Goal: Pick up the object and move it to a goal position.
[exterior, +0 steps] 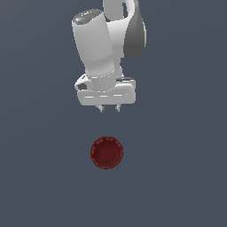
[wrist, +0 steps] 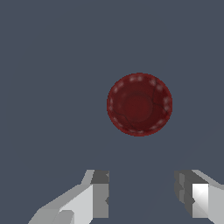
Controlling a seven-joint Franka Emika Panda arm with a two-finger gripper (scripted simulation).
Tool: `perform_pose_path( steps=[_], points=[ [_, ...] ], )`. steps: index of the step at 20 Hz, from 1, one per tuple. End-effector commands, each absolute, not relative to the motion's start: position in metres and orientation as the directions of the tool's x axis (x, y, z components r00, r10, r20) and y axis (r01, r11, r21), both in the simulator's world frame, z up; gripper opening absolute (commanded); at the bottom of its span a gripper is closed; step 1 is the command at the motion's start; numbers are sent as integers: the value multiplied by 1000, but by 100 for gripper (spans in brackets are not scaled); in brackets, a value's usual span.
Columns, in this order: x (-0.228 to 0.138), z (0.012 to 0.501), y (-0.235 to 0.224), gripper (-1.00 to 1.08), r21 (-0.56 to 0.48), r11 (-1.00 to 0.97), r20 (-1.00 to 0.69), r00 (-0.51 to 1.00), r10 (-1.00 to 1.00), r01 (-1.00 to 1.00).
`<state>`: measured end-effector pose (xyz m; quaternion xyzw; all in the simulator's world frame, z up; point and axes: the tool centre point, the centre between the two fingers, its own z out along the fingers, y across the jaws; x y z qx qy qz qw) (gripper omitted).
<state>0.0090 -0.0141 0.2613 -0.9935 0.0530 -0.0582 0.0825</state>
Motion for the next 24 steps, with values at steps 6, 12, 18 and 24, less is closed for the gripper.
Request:
perform_pose_path(
  steps=[6, 12, 18, 24],
  points=[
    [10, 325, -18, 28, -262, -955, 174, 967, -189, -140],
    [9, 348, -18, 28, -293, -944, 197, 957, -214, -151],
    [11, 364, -19, 28, -300, -942, 218, 951, -221, -150],
    [13, 373, -20, 28, -297, -943, 234, 947, -221, -146]
  ],
)
